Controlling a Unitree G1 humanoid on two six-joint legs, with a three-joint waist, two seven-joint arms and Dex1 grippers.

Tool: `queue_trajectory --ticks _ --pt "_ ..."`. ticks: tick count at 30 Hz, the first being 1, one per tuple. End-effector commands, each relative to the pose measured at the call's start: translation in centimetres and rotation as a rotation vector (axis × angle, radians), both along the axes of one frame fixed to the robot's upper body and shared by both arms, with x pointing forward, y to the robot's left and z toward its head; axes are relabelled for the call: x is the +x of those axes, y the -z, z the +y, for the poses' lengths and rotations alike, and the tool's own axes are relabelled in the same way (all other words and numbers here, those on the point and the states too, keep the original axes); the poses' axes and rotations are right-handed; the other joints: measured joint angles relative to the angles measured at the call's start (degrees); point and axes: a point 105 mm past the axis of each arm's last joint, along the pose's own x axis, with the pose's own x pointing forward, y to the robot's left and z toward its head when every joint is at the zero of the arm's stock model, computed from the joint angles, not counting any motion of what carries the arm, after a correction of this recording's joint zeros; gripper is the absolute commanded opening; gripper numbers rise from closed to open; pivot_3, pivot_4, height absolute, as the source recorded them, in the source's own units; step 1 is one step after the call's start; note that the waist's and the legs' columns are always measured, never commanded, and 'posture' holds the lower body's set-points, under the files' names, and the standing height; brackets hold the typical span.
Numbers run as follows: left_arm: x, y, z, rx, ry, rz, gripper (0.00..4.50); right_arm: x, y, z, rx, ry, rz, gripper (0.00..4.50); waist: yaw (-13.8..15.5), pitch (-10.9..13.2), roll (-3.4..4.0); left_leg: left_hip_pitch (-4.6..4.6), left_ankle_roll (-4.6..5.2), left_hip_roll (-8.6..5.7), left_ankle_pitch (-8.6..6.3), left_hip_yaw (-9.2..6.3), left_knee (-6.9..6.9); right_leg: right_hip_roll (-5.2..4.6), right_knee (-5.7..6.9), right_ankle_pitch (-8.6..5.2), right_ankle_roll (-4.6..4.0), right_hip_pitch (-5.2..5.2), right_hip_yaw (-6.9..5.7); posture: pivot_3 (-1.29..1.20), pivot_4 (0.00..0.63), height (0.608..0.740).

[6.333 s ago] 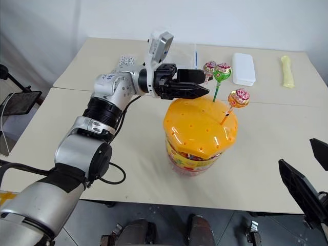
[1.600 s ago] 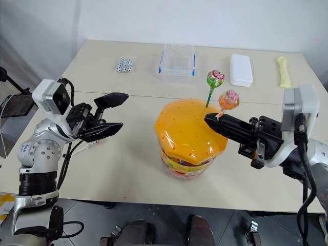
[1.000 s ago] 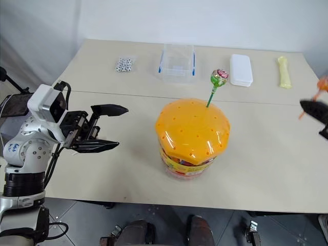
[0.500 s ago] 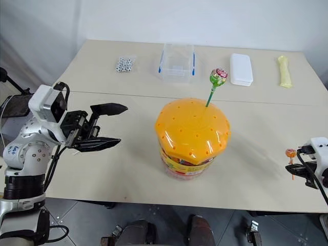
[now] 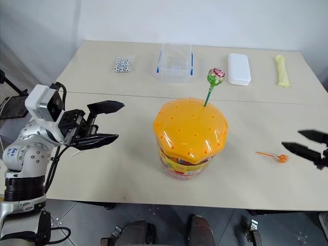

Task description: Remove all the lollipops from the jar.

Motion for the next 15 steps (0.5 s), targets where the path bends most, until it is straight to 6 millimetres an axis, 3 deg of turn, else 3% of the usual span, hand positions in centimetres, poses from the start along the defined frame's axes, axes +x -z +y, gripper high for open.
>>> queue_trajectory --ticks 1,11,15 --pt "-0.2 -1.9 0.4 -0.082 0.013 -0.008 4.5 -1.0 -3.7 5.3 0.126 -0.224 -0.121 3.69 -0.1 0.0 0.0 0.03 0.0 0.02 0.0 -0.15 0.0 -0.01 0.08 0.0 0.0 -0.01 0.0 0.0 0.15 0.74" --pt "0.0 -1.4 -0.7 -0.044 0.054 -0.008 4.5 0.6 -5.7 14.1 0.253 -0.493 -0.135 3.69 0.0 0.0 -0.03 0.02 -0.01 -0.06 -0.01 -0.31 0.05 -0.05 0.19 0.0 0.0 -0.02 -0.02 0.0 0.15 0.74" --pt "0.0 -1.5 -1.0 -0.053 0.062 -0.016 4.5 0.3 -6.7 15.7 0.274 -0.567 -0.136 3.69 0.1 0.0 -0.03 -0.06 -0.02 -0.06 -0.01 -0.27 0.04 -0.05 0.29 0.0 0.0 -0.07 -0.18 0.0 0.15 0.74"
